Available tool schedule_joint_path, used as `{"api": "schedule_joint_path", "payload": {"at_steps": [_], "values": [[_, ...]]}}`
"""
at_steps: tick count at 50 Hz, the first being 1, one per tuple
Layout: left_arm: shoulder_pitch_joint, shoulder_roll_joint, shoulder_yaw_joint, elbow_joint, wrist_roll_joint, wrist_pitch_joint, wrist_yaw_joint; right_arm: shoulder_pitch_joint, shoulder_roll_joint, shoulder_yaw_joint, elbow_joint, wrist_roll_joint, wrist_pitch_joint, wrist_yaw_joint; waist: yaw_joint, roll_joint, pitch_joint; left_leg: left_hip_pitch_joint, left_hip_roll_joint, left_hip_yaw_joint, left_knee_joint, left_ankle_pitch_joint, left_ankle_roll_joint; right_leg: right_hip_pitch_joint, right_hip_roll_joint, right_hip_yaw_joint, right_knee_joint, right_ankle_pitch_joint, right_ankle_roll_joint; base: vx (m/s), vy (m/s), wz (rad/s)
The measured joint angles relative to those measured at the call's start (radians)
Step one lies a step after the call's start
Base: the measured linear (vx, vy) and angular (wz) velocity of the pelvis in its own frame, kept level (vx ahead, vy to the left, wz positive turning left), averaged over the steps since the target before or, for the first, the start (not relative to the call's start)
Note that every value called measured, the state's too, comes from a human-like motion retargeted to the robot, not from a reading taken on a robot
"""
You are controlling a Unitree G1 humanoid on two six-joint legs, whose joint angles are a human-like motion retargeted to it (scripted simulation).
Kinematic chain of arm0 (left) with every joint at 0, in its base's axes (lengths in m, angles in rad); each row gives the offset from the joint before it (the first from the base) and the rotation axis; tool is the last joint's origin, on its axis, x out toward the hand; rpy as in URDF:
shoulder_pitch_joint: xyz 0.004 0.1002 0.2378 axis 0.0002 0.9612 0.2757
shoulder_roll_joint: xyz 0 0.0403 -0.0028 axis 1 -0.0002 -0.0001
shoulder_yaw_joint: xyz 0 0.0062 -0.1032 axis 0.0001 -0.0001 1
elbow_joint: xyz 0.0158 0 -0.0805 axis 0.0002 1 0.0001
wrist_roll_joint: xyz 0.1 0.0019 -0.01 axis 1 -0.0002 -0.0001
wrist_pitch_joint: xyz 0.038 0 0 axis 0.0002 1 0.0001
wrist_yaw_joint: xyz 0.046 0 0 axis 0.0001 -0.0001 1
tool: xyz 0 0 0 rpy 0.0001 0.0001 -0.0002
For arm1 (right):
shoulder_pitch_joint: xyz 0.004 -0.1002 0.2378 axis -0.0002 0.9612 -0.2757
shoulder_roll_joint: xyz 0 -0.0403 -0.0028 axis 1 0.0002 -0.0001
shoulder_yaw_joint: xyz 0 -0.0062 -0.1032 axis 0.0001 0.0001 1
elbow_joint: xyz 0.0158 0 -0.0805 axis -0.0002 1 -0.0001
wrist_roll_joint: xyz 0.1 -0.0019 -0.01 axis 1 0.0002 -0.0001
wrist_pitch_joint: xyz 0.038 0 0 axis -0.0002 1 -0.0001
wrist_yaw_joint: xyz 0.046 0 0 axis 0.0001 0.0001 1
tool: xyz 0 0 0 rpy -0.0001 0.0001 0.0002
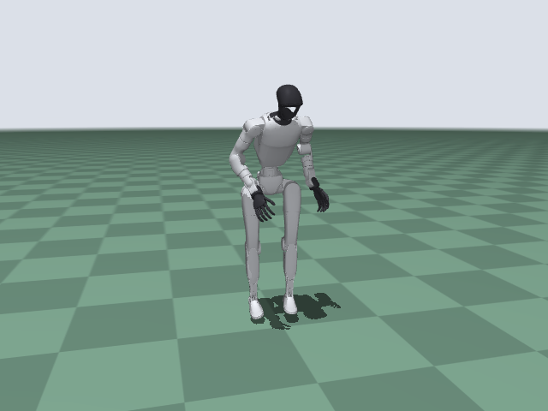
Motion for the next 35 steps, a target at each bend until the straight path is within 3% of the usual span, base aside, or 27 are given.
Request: {"api": "schedule_joint_path", "payload": {"at_steps": [7,10,13,18,25,29,35], "values": [[-0.053,0.012,-0.084,-0.154,0.214,-0.008,-0.057,0.076,0.002,-0.07,0.29,0.126,-0.01,0.115,-0.012,0.063,-0.108,0.088,-0.01,-0.047,-0.001,-0.033,-0.02,0.093,-0.013,-0.042,0.008,-0.034,0.009,0.05,-0.02,0.27],[-0.033,0.039,-0.113,-0.179,0.384,-0.03,-0.112,0.125,0.017,-0.126,0.443,0.134,-0.027,0.151,-0.016,0.079,-0.156,0.119,-0.015,-0.063,0.055,-0.123,-0.043,0.137,-0.019,-0.068,0.041,-0.076,0.03,0.08,0.0,0.24],[-0.061,0.063,-0.128,-0.135,0.477,-0.034,-0.102,0.136,0.014,-0.141,0.582,0.155,-0.015,0.166,-0.014,0.071,-0.218,0.147,-0.024,-0.07,0.011,-0.146,-0.014,0.157,-0.03,-0.064,-0.007,-0.07,0.035,0.0,0.0,0.09],[-0.064,0.043,-0.136,0.06,0.539,-0.001,-0.084,0.199,0.006,-0.183,0.718,0.176,0.0,0.185,-0.027,0.068,-0.303,0.184,-0.02,-0.037,0.07,-0.205,0.004,0.201,-0.031,-0.074,-0.022,-0.094,0.032,0.03,0.01,0.05],[-0.036,0.003,-0.116,0.465,0.321,0.048,-0.103,0.266,0.003,-0.236,0.763,0.195,-0.056,0.207,-0.099,0.075,-0.38,0.265,0.013,-0.058,0.05,-0.24,-0.002,0.28,0.0,-0.1,-0.031,-0.138,0.019,0.06,0.03,0.06],[-0.022,0.009,-0.102,0.686,0.298,0.089,-0.129,0.304,0.02,-0.255,0.751,0.217,-0.062,0.229,-0.121,0.066,-0.422,0.285,0.017,-0.056,0.044,-0.243,-0.009,0.289,0.003,-0.098,-0.017,-0.152,0.006,0.0,0.0,0.0],[0.035,0.023,-0.041,0.819,0.356,0.113,-0.092,0.34,0.06,-0.253,0.761,0.195,-0.062,0.225,-0.104,0.052,-0.482,0.305,0.025,-0.025,0.033,-0.251,-0.033,0.283,0.009,-0.069,0.002,-0.162,-0.006,0.04,0.02,-0.26]]}}
